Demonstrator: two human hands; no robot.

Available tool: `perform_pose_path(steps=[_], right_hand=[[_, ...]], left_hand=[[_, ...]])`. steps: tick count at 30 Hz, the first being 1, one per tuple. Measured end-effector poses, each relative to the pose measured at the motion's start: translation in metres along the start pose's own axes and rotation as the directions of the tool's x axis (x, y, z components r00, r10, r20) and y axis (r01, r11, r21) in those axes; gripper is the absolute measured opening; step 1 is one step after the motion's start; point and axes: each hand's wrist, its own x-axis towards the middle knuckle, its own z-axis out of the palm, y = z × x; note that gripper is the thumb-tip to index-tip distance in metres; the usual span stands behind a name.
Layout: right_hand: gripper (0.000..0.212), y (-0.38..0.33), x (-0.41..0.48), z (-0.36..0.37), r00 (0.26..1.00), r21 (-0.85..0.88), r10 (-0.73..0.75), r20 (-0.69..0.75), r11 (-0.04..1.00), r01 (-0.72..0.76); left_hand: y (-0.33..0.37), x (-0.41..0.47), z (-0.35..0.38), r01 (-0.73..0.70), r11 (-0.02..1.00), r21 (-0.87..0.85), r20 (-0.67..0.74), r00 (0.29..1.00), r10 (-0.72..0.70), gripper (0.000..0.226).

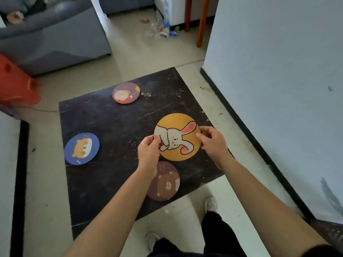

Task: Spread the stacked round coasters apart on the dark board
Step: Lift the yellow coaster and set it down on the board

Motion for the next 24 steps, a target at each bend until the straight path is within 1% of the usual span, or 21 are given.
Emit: perform_pose_path(steps=[4,6,9,13,18,21,24], right_hand=[[0.015,-0.005,0.014,-0.036,1.0,0.051,-0.03,0.004,0.998,0.03],[0.016,-0.006,0.027,-0.06,0.998,0.069,-0.05,0.026,0.996,0.048],[0.016,-0.001,0.053,-0.108,0.995,0.12,-0.077,0.064,0.99,0.069],[0.016,0.006,0.089,-0.187,0.987,0.105,-0.112,0.111,0.989,0.101],[0.014,0.004,0.126,-0.27,0.983,0.084,-0.089,0.162,0.994,0.077],[0.016,-0.005,0.153,-0.297,0.977,0.089,-0.093,0.191,0.993,0.077],[0.017,-0.014,0.186,-0.307,0.971,0.1,-0.104,0.215,0.991,0.084]], left_hand=[[0.01,-0.016,0.035,-0.053,0.999,0.012,-0.005,0.999,0.053,0.013],[0.013,-0.022,0.061,-0.077,0.997,-0.013,-0.017,0.997,0.077,0.013],[0.013,-0.028,0.117,-0.117,0.992,-0.039,-0.059,0.992,0.114,0.012],[0.007,-0.036,0.202,-0.118,0.991,-0.067,-0.114,0.987,0.11,0.017],[0.012,-0.047,0.288,-0.134,0.987,-0.086,-0.148,0.982,0.121,0.018],[0.023,-0.044,0.321,-0.146,0.987,-0.065,-0.158,0.978,0.134,0.018],[0.037,-0.026,0.343,-0.167,0.984,-0.064,-0.188,0.97,0.153,0.02]])
